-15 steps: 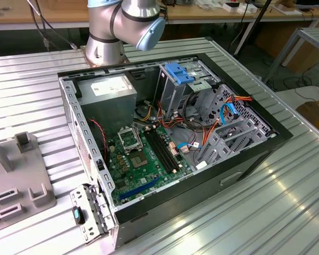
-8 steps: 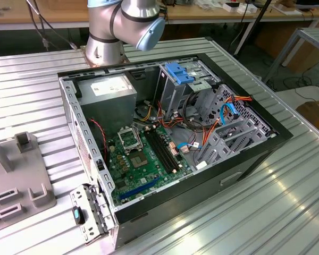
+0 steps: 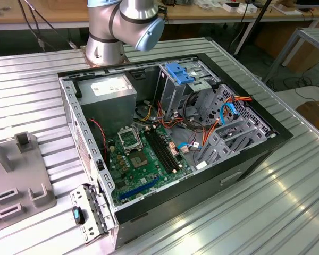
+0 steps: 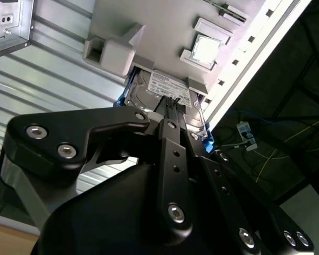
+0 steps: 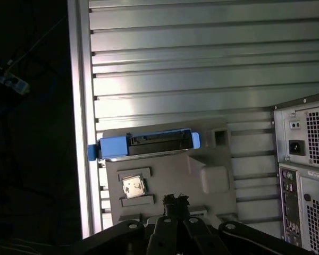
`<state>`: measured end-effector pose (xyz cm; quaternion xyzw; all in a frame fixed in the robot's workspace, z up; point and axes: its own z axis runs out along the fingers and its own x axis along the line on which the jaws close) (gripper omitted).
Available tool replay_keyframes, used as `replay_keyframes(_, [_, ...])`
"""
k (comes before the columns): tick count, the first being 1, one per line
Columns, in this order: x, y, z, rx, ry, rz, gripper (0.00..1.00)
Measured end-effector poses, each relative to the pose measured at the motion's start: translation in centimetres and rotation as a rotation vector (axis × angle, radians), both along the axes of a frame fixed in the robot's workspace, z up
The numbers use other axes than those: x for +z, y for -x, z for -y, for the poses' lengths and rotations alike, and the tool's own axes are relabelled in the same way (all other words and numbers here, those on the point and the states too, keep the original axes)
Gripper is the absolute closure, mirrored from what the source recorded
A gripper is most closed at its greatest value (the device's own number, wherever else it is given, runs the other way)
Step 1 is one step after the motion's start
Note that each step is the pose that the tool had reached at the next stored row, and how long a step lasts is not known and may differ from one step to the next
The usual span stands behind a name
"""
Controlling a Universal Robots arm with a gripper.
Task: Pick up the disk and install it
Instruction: 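Reach for the disk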
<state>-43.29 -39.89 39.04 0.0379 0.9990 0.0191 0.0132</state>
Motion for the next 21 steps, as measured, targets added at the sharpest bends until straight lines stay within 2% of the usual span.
replay_keyframes(4, [-0.06,1.17,0.00,0.000,0.0008,0.0000,0.89])
replay_keyframes(8, [-0.18,3.46,0.00,0.000,0.0026,0.0000,0.89])
replay_keyframes(12, [-0.20,3.53,0.00,0.000,0.0027,0.0000,0.89])
replay_keyframes(14, [-0.20,3.54,-0.19,0.000,0.0028,0.0000,0.89])
replay_keyframes(16, [-0.22,3.53,-0.79,0.000,0.0028,0.0000,0.89])
replay_keyframes(18, [-0.24,3.53,-1.75,0.000,0.0028,0.0000,0.89])
replay_keyframes(21, [-0.28,3.53,-2.47,0.000,0.0028,0.0000,0.89])
